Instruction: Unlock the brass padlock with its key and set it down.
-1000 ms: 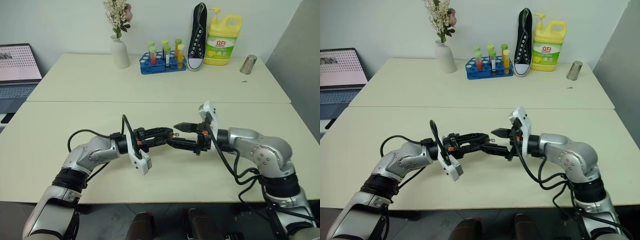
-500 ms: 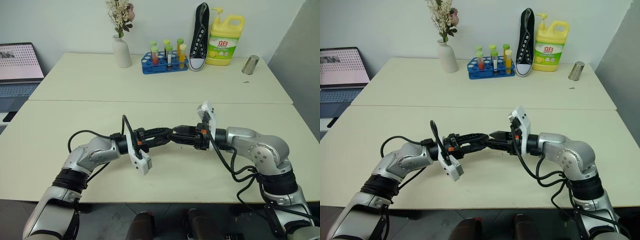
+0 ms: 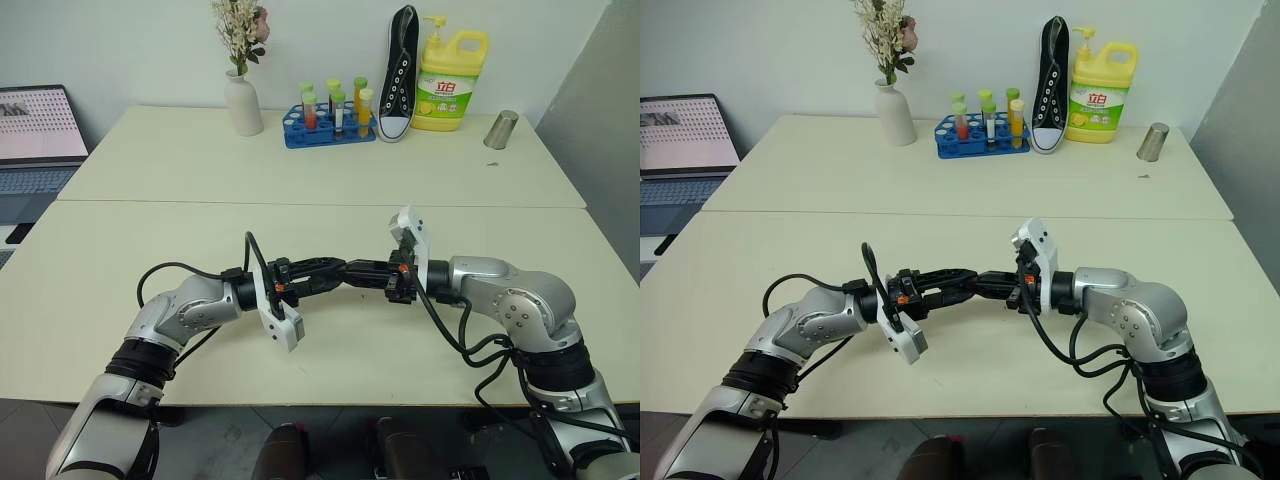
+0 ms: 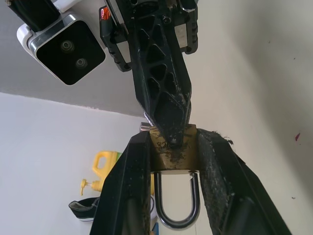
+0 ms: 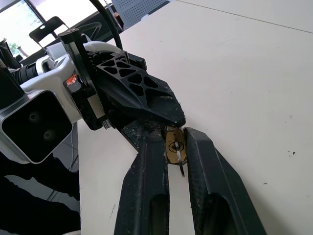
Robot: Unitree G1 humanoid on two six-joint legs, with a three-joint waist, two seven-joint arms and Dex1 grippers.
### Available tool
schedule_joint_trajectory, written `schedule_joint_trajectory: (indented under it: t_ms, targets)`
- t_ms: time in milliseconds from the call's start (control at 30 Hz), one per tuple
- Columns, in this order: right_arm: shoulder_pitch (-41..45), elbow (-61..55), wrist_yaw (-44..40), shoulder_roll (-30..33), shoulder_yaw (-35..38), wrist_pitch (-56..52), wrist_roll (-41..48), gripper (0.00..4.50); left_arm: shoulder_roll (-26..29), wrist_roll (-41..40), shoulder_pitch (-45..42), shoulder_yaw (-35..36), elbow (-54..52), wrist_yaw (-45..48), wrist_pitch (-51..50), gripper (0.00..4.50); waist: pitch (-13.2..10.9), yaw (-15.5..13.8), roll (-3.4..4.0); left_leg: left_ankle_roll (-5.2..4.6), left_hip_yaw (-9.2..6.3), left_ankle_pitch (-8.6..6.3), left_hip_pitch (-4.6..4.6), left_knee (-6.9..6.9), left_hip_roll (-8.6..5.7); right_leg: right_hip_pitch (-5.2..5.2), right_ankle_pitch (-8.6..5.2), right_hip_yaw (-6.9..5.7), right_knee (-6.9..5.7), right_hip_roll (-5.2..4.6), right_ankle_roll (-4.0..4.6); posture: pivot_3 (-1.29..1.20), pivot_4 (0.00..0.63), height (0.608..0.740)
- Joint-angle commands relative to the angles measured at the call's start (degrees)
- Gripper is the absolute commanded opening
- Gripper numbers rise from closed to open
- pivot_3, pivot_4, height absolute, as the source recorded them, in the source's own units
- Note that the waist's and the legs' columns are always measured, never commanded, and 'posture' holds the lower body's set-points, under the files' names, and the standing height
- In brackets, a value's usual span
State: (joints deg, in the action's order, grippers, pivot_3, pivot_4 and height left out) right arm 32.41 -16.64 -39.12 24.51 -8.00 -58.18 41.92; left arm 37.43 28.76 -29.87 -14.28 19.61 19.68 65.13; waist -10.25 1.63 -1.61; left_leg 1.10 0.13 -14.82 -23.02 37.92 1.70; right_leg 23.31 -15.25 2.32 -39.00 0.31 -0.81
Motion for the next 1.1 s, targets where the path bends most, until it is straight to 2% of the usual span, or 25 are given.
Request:
schedule_joint_trajectory:
  t_ms: [33,67,100,133,367,400,500,600,800,967,1100]
  targets:
    - [0.8,-2.2,-0.7,-0.4,0.7,0.5,0.9,0.15,0.7,-4.4,0.2,-1.6,-1.4,1.7,-0.1,0.97,0.0,0.0,0.00,0.00,0.00,0.00,0.00,0.00,0.00,0.00,0.00,0.00,0.00,0.00,0.00,0.00,0.150,0.740]
    - [0.8,-2.1,-0.7,-0.4,0.7,0.5,0.9,0.15,0.9,-6.0,0.5,-2.0,-1.4,2.5,-0.7,0.97,0.0,0.0,0.00,0.00,0.00,0.00,0.00,0.00,0.00,0.00,0.00,0.00,0.00,0.00,0.00,0.00,0.150,0.740]
    - [0.8,-2.0,-0.8,-0.4,0.8,0.5,0.9,0.15,1.2,-7.1,0.7,-2.3,-1.4,3.2,-1.1,1.71,0.0,0.0,0.00,0.00,0.00,0.00,0.00,0.00,0.00,0.00,0.00,0.00,0.00,0.00,0.00,0.00,0.150,0.740]
    - [0.8,-2.0,-0.8,-0.4,0.8,0.6,0.8,0.15,1.3,-7.7,0.8,-2.4,-1.5,3.6,-1.3,1.93,0.0,0.0,0.00,0.00,0.01,0.00,0.00,0.00,0.00,0.00,0.00,0.00,0.00,0.00,0.00,0.00,0.150,0.740]
    - [0.2,-1.4,-1.0,0.3,1.4,1.2,-0.1,0.15,2.9,-9.8,1.9,-3.5,-2.3,5.8,0.8,4.24,0.0,0.0,0.00,0.00,0.00,0.00,0.00,0.00,0.00,0.00,0.00,0.00,0.00,0.00,0.00,0.00,0.150,0.740]
    - [0.1,-1.2,-1.2,0.8,1.7,1.3,-0.2,0.15,3.2,-11.2,2.2,-3.8,-3.0,6.5,0.4,4.49,0.0,0.0,0.00,0.00,0.00,0.00,0.00,0.00,0.00,0.00,0.00,0.00,0.00,0.00,0.00,0.00,0.150,0.740]
    - [-0.2,-0.7,-2.2,2.6,2.3,1.9,-0.7,0.15,4.4,-16.0,3.0,-4.5,-5.2,8.7,-1.2,4.50,0.0,0.0,0.00,0.00,0.00,0.00,0.00,0.00,0.00,0.00,0.00,0.02,0.01,-0.01,0.00,0.00,0.150,0.740]
    - [-0.9,-0.7,-3.7,5.9,2.7,3.7,-2.0,0.15,5.4,-27.1,3.9,-3.6,-9.9,12.0,-9.0,3.82,0.0,0.0,0.00,0.00,0.01,0.00,-0.01,0.02,-0.01,0.00,0.00,0.02,0.01,-0.02,0.00,0.00,0.150,0.740]
    - [-2.2,-2.7,-6.1,8.5,2.6,7.4,-3.2,0.15,3.3,-53.5,5.3,0.1,-18.9,20.5,-44.1,1.80,0.0,0.2,0.00,0.00,-0.02,0.00,0.02,0.02,0.03,-0.01,-0.01,0.00,-0.01,0.10,-0.02,0.00,0.150,0.740]
    - [-2.6,-5.2,-7.3,8.5,2.2,8.7,-2.3,0.15,2.4,-61.1,3.6,0.8,-20.2,28.1,-63.3,0.12,0.0,0.2,0.01,0.00,-0.04,0.00,0.03,0.02,0.04,-0.01,-0.16,0.01,-0.01,0.39,-0.26,0.00,0.150,0.740]
    - [-2.6,-6.7,-7.9,8.1,2.7,8.5,-0.9,0.15,1.2,-62.2,2.3,0.8,-19.3,34.6,-70.7,0.00,0.0,0.2,0.00,0.00,-0.03,0.00,0.03,0.02,0.02,-0.01,-0.16,-0.01,0.01,0.39,-0.26,0.00,0.150,0.740]
